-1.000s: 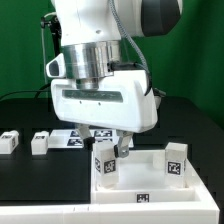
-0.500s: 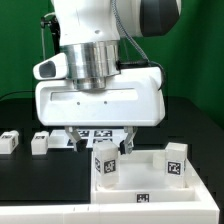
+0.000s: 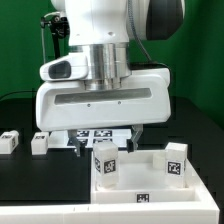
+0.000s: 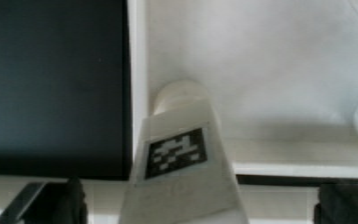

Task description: Assemble square table

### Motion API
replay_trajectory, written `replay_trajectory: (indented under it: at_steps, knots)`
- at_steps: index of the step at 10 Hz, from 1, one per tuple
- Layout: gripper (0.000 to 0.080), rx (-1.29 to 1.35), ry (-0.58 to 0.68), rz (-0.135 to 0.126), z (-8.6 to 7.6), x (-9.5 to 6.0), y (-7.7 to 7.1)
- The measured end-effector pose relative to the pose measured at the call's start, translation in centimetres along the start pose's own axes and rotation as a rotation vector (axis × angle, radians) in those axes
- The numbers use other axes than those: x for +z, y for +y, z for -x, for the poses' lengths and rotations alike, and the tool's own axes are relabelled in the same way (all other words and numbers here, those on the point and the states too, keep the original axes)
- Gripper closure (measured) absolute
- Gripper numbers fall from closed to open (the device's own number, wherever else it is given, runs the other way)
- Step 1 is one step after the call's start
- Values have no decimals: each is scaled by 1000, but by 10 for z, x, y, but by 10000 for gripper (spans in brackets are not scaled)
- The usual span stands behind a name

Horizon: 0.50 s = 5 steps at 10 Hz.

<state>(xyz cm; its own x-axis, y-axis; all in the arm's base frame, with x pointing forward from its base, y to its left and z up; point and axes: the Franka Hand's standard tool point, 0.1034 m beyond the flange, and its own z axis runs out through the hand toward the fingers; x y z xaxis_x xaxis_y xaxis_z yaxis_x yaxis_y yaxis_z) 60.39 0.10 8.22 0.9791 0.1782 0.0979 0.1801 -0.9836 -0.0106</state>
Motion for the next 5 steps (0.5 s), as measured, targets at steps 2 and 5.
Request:
replay_trajectory:
  at_steps: [2, 5]
  knots:
    - [277, -42, 0, 5, -1, -1, 2]
    - [513, -33, -1, 5, 0, -1, 2]
